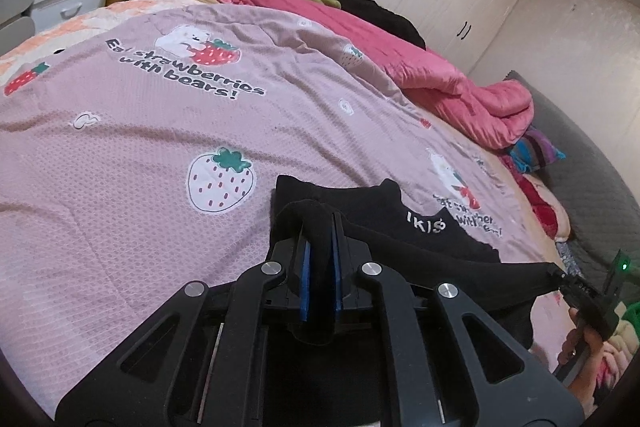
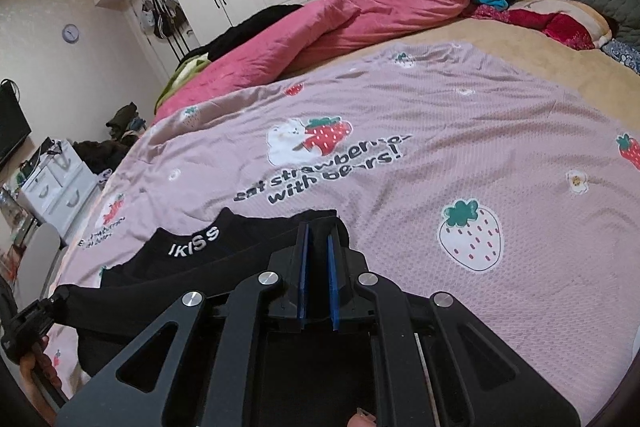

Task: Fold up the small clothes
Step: 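Open both grippers and release the folded hem, then move both grippers to the side edge of the folded shirt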

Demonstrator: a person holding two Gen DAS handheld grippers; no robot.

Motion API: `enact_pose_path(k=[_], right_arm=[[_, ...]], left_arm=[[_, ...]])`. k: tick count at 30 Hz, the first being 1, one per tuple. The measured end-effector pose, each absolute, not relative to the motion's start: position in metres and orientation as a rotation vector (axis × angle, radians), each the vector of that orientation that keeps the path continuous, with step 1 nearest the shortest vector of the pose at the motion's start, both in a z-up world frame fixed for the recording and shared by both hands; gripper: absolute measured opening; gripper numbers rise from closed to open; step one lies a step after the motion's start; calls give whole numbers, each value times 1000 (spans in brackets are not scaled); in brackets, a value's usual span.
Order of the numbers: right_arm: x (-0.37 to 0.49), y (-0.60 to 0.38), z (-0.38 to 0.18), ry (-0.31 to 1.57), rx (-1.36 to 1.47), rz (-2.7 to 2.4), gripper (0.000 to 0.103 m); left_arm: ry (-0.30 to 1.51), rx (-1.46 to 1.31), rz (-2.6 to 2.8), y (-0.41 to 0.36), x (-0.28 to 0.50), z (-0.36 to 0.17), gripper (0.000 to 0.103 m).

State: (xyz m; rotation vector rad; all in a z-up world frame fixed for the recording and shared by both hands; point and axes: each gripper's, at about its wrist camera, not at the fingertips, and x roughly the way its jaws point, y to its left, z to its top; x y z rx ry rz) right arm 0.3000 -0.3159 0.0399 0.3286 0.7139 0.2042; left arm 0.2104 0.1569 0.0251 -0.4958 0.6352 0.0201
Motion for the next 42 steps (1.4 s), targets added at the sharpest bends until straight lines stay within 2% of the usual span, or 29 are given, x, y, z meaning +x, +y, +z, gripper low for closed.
enact_pose_path(k=[4,5,6,7,11,15,16,21,27,42], right_arm=[[297,-316,40,704,289,163,30],[295,-318,40,696,288,161,30],[292,-319,41,692,290,165,30],[291,-319,42,688,290,172,31],[277,-315,49,649,255,215,30],[262,-295,52,647,183,308,17],[259,-287,51,652,151,324,16],[249,-261,40,699,62,387,16],[244,-244,29,741,16,413,16],[239,-224,12,835,-54,428,16]], left_arm=[[631,-469,30,152,208,27,8],[624,-464,38,151,207,29,10],[612,-458,49,151,203,32,18],[596,-456,54,150,199,36,21],[560,-438,38,145,188,50,21],[579,-369,-22,121,184,53,20],[595,-349,-42,114,183,51,20],[651,-284,-91,91,177,39,15],[736,-195,-83,72,176,16,15],[798,-97,-55,58,183,0,16]])
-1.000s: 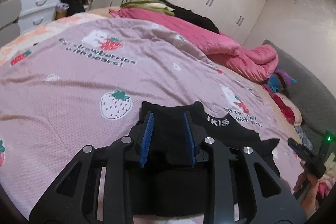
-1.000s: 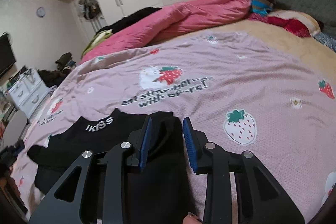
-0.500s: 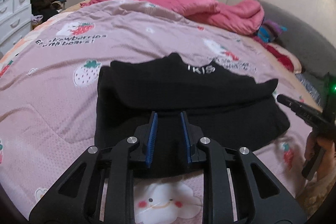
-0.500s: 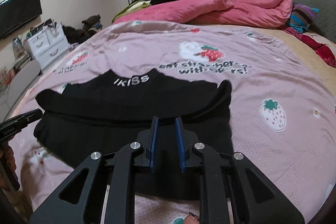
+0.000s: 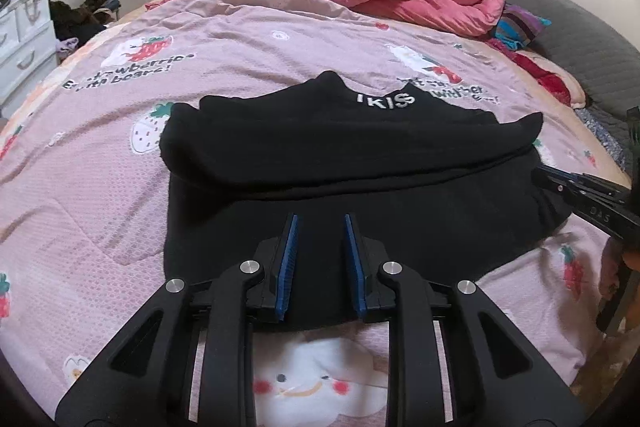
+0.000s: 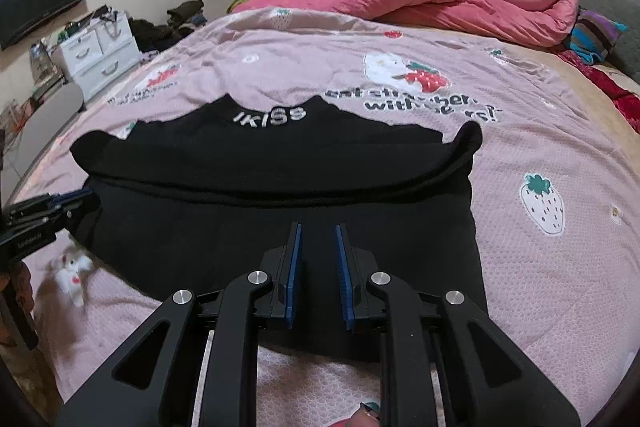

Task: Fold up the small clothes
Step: 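Move both grippers to the side edge of the folded shirt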

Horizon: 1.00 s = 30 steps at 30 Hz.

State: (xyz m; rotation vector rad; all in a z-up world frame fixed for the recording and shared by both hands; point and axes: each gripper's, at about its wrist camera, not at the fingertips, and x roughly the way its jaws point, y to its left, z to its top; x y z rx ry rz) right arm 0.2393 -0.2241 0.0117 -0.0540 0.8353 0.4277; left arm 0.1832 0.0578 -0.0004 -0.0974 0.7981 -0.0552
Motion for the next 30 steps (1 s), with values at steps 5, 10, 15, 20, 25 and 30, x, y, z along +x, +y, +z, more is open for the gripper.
enact_pose_path(k=[5,10,15,20,25,30], right_arm=[[243,-222,2,860,-90,379,16],[250,-220,-5,866,-99,359,16],[265,-213,-9,872,-113,358,16],[288,-205,-11,882,-97,356,16],[310,-209,-4,875,-21,364,16],[331,-209,-3,862,-18,342,16]], left_arm=[[803,-95,-28,62,188,-6,16],[806,-98,-13,66,197,-11,20],[813,-102,-5,69,212,-14,20],[823,-86,9,70,231,-16,20],[821,-116,11,80,248,-14,22],[815,-154,20,91,260,-12,22]])
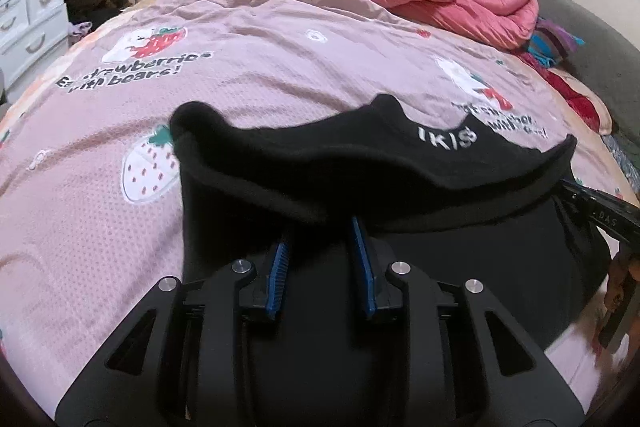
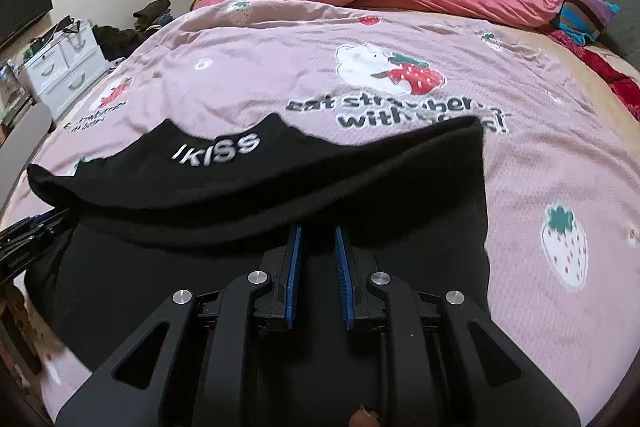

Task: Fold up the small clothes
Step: 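Move both grippers to the side edge of the folded shirt, then close both grippers on the side edge of the shirt, then fold the side edge over the shirt with both grippers and open them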

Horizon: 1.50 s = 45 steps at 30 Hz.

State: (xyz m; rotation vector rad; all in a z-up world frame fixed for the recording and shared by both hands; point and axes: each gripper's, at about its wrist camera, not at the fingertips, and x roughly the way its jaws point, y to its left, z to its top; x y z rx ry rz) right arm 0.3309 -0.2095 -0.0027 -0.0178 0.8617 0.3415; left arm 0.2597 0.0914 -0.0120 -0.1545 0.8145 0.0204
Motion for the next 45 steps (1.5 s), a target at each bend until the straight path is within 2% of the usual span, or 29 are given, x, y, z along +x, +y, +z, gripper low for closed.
enact_pose_path(k=[8,9,12,15,19,20,21,22,24,31,39,45], right_arm=[[346,-238,9,805,41,285,18],[348,-247,11,801,54,266,23],[356,-265,9,827,65,225,47],[364,-273,-4,892,56,227,49],[370,-277,-18,920,101,228,49],[369,-277,-19,915,108,233,46],[369,-277,-18,909,118,242,26],[368,-278,-17,905,125,250,12],[365,-278,-9,878,123,253,8],[367,-284,12,781,147,257,8],[373,-284,-17,869,122,195,8],[368,-285,-19,880,120,164,9]], left_arm=[[700,-235,109,125,265,7,26],[696,-254,122,132,264,7,26],[709,-317,140,150,262,5,30],[743,-338,133,155,265,-2,44],[778,-323,122,149,271,-12,45],[781,-312,116,146,271,-13,43],[779,-307,111,146,271,-13,27],[777,-305,106,146,271,-13,10],[757,-306,105,147,268,-10,5],[653,-291,113,150,256,18,2],[738,-285,142,154,268,-6,3],[753,-267,158,153,263,-9,9]])
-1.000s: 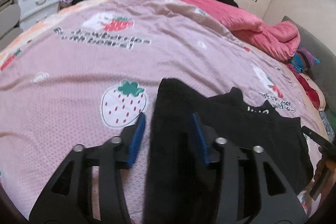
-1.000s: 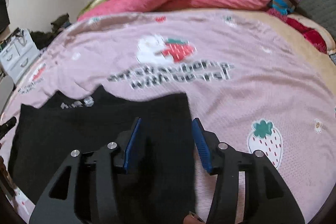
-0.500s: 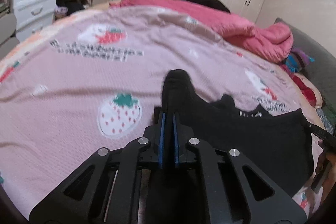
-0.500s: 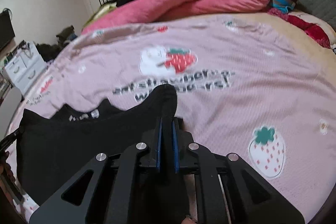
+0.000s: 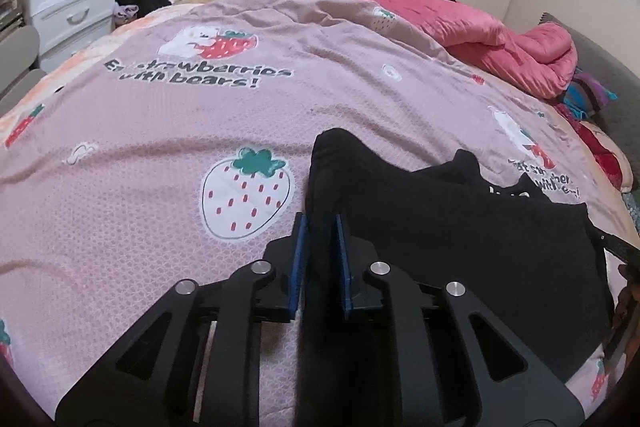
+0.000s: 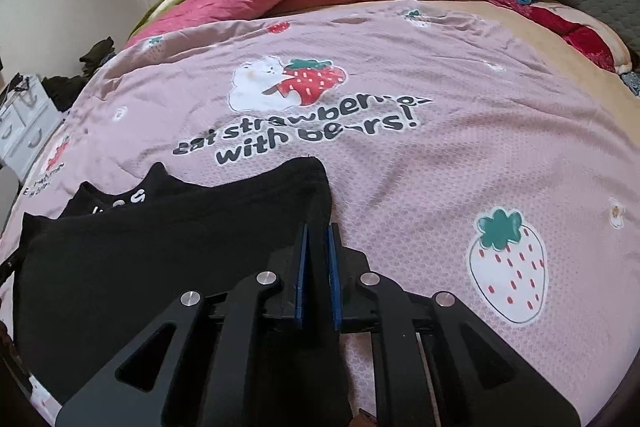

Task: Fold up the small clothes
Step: 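Fold the side edge over the shirt with both grippers and open them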

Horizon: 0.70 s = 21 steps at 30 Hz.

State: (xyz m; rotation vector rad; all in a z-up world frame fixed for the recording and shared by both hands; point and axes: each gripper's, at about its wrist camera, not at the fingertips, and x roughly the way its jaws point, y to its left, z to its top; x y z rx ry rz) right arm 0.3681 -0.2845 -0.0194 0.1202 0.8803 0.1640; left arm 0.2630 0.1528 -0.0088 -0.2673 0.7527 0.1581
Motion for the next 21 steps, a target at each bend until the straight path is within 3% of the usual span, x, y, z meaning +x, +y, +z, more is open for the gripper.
enact_pose_path(k=[5,9,16,21], right_arm=[[362,-288,-17,893,142,165,15],[353,-288,-13,896,151,183,27],[328,-290,-3,886,189,215,47],[313,-292,0,899,176,237,48]], left_arm=[[751,-265,157,152,254,-5,18],[745,-224,158,147,247,0,32],[740,-239,144,144,230,3,46],[740,-267,133,144,215,4,48]])
